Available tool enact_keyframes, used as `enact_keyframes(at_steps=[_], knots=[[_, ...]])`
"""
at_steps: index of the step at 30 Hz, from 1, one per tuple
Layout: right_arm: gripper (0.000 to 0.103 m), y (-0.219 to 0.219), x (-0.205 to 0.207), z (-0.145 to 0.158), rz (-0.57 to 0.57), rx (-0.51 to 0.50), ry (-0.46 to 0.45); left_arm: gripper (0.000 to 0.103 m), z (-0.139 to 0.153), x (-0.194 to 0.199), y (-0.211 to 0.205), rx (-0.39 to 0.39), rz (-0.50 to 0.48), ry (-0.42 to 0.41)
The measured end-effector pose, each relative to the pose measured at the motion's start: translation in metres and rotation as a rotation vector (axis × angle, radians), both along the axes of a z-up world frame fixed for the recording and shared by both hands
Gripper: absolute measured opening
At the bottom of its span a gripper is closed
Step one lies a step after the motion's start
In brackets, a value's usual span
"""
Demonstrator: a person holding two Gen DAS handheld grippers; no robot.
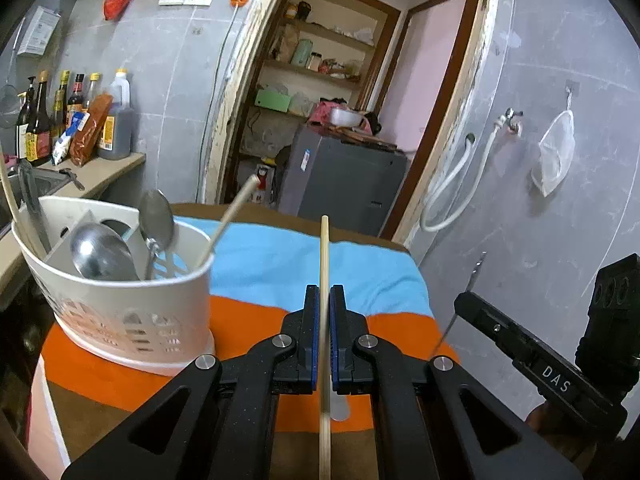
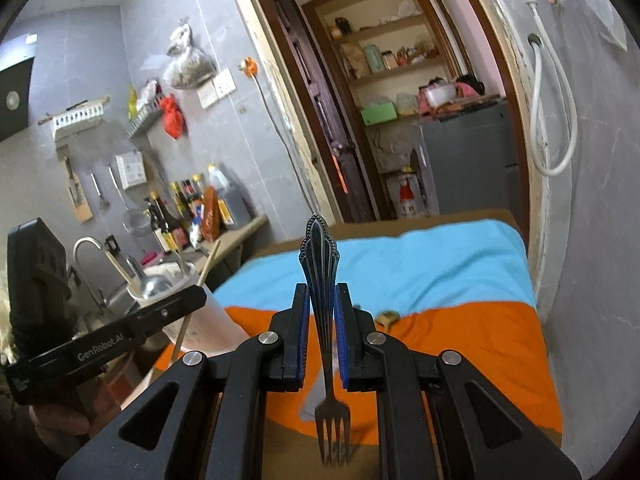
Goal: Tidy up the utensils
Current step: 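Lift the chopstick and fork and carry them toward the white holder, then lower the chopstick and fork into the white holder and open both tools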
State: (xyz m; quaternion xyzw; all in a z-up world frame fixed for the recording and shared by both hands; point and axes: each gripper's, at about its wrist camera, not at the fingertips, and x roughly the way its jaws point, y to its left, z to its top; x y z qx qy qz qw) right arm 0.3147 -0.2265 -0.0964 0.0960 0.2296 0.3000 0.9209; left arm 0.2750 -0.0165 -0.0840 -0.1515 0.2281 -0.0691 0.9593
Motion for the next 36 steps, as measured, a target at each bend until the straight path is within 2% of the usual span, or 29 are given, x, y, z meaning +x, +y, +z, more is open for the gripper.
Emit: enact_keyframes(at_steps=[8, 15, 18, 27, 32, 36], knots=[[0.010, 0.013, -0.004, 0.024, 0.002, 0.017, -0.078, 0.002, 0.019, -0.011, 0.017, -0.015, 0.019, -0.050], [0.010, 0.028, -0.010, 0.050, 0.024, 0.019, -0.130, 0.002, 0.048, -0.020, 0.049, -0.046, 0.074, -0.132], [0.010, 0.040, -0.013, 0.064, 0.043, 0.031, -0.154, 0.002, 0.063, -0.021, 0.074, -0.071, 0.108, -0.173], [0.010, 0.094, -0.015, 0.104, 0.120, 0.074, -0.236, 0.002, 0.098, -0.014, 0.182, -0.180, 0.250, -0.282], [0.010, 0.129, -0.015, 0.120, 0.169, 0.089, -0.276, 0.002, 0.106, -0.010, 0.230, -0.220, 0.311, -0.334], [0.010, 0.151, -0.012, 0.123, 0.192, 0.092, -0.292, 0.002, 0.103, -0.004, 0.251, -0.234, 0.338, -0.355]])
